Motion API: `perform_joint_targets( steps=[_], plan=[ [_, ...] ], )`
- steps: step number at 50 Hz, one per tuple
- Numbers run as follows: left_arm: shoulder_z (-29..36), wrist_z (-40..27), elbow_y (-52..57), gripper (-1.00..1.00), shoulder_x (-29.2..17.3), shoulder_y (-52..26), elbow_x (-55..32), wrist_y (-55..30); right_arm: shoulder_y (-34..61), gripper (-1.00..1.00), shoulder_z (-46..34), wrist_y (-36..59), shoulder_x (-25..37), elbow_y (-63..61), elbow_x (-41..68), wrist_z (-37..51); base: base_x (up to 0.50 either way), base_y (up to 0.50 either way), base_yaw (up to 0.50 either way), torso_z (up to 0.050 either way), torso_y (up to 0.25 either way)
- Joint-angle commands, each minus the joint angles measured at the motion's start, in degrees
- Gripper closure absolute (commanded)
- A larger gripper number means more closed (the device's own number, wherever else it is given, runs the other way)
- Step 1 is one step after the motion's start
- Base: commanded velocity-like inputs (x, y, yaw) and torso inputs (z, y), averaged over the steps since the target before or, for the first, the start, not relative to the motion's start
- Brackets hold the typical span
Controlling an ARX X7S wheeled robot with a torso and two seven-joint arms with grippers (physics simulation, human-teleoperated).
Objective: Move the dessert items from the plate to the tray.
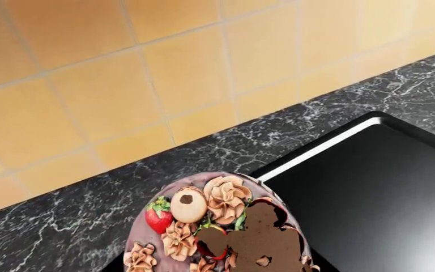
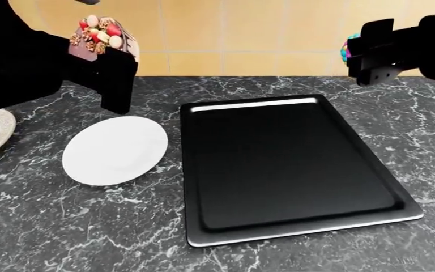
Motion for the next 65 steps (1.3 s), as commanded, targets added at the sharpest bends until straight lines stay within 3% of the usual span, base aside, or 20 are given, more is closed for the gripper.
perform_joint_targets(
  steps=[1, 14, 28, 41, 65],
  plan=[
    [-0.2, -0.5, -0.6, 1.00, 0.4, -0.2, 0.2, 0.6, -0.6, 1.00, 0.0, 0.1, -0.1, -0.7, -0.9, -1.1, 0.00, 0.00, 0.00, 0.000, 0.000],
    [0.0, 3.2, -3.6, 1.00, 4.2, -1.4, 3.9, -0.8, -1.1, 1.00, -0.2, -0.2, 0.3, -1.0, -0.8, -0.5, 0.00, 0.00, 0.00, 0.000, 0.000],
    [7.2, 24.3, -23.4, 1.00, 20.4, -1.6, 21.8, -3.7, -3.0, 1.00, -0.9, -0.6, 1.1, -2.3, -0.8, 0.1, 0.00, 0.00, 0.00, 0.001, 0.001],
    [11.8, 33.9, -32.3, 1.00, 29.7, 2.6, 28.7, -0.8, -4.0, 1.00, -1.0, -1.1, 0.6, -3.0, -2.2, -0.9, 0.00, 0.00, 0.00, 0.000, 0.001],
    [13.5, 39.9, -39.6, 1.00, 39.1, 8.3, 33.1, 5.7, -5.0, 1.00, -0.8, -2.0, 0.8, -3.6, -3.2, -2.0, 0.00, 0.00, 0.00, 0.000, 0.000]
  ],
)
